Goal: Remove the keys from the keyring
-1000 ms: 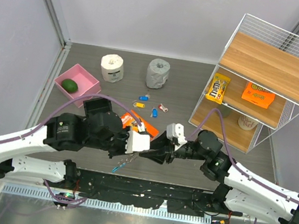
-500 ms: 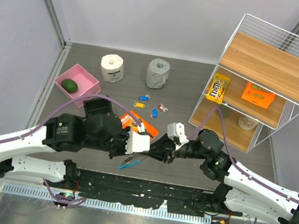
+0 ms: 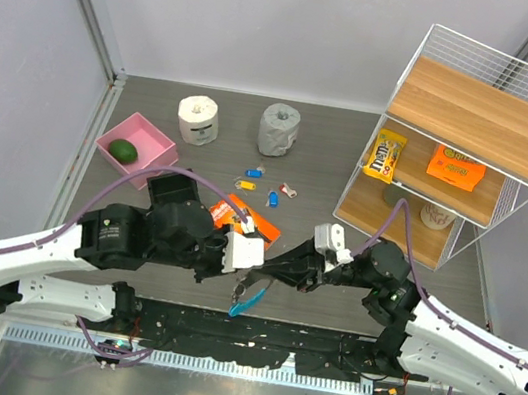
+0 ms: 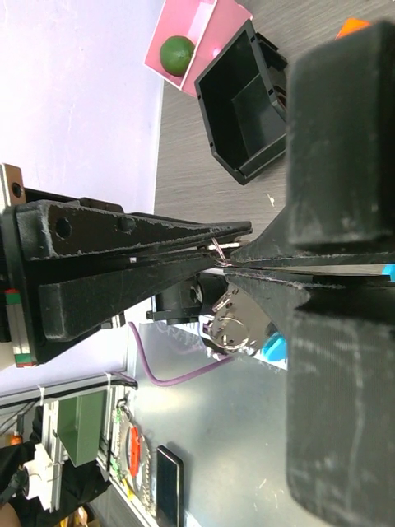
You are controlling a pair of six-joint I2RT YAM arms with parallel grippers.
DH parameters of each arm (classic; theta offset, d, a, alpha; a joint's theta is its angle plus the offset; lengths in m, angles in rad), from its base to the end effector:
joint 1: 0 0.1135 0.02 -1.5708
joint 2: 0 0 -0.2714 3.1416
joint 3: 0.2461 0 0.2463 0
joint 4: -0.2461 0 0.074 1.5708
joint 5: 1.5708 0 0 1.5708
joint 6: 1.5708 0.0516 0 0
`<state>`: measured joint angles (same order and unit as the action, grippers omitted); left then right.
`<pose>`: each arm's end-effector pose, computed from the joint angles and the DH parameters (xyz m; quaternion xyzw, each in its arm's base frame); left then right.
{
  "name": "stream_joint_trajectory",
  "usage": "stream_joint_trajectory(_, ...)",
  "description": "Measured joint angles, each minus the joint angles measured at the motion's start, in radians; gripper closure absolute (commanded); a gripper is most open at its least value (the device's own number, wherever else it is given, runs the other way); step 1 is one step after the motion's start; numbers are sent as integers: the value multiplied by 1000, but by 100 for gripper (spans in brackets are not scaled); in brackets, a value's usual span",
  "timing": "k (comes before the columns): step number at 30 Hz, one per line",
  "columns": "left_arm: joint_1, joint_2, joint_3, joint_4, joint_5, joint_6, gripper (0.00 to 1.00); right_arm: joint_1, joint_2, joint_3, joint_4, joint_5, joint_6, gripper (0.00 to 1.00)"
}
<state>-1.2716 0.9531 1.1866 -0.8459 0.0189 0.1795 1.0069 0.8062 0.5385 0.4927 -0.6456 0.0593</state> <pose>0.0533 -0.1762 0.3762 0.5920 0.6609 -0.2466 0.3896 0.0757 0.1778 0.3297 -0.4904 0.4128 0.5472 0.5382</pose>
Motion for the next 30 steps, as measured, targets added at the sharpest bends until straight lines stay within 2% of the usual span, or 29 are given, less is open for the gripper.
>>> stream_joint_trajectory(16, 0, 16, -7, 21, 31, -16, 100, 2, -47, -53, 66, 98, 21, 95)
stream_joint_trajectory(30, -3, -4, -7, 53, -50, -19, 100, 14, -79, -70, 26, 179, -17, 95)
